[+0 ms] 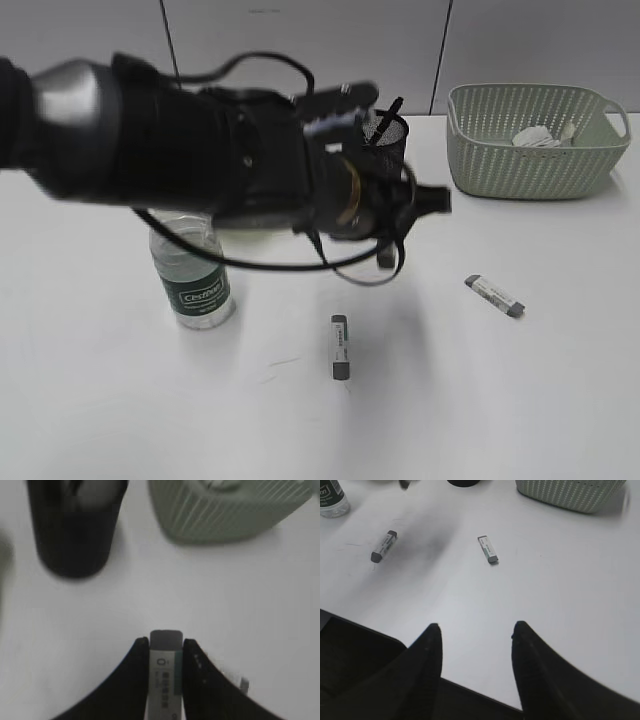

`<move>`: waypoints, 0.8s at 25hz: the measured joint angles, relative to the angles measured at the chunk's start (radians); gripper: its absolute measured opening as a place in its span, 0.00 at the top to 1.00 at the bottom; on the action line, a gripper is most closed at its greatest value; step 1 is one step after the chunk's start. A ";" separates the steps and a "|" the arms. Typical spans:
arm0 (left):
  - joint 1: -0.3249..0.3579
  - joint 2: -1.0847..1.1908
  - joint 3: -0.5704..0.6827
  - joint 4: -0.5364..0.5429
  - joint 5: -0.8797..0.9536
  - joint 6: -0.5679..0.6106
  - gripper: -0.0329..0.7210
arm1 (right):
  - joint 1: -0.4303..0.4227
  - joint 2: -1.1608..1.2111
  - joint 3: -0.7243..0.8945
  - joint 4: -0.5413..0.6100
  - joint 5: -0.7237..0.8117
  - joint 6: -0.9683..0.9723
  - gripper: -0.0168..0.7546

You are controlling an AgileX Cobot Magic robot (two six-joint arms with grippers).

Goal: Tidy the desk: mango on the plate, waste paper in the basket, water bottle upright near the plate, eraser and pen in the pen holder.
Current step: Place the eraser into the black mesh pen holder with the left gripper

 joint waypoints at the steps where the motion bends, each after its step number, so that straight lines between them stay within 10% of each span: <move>1: 0.015 -0.002 -0.038 0.085 -0.019 0.000 0.77 | 0.000 0.000 0.000 0.000 0.000 0.000 0.50; 8: 0.128 0.093 -0.330 0.491 -0.044 0.000 0.77 | 0.000 0.000 0.000 0.000 0.000 0.000 0.50; 20: 0.254 0.389 -0.582 0.526 -0.215 -0.001 0.77 | 0.000 0.000 0.000 0.000 0.000 0.000 0.50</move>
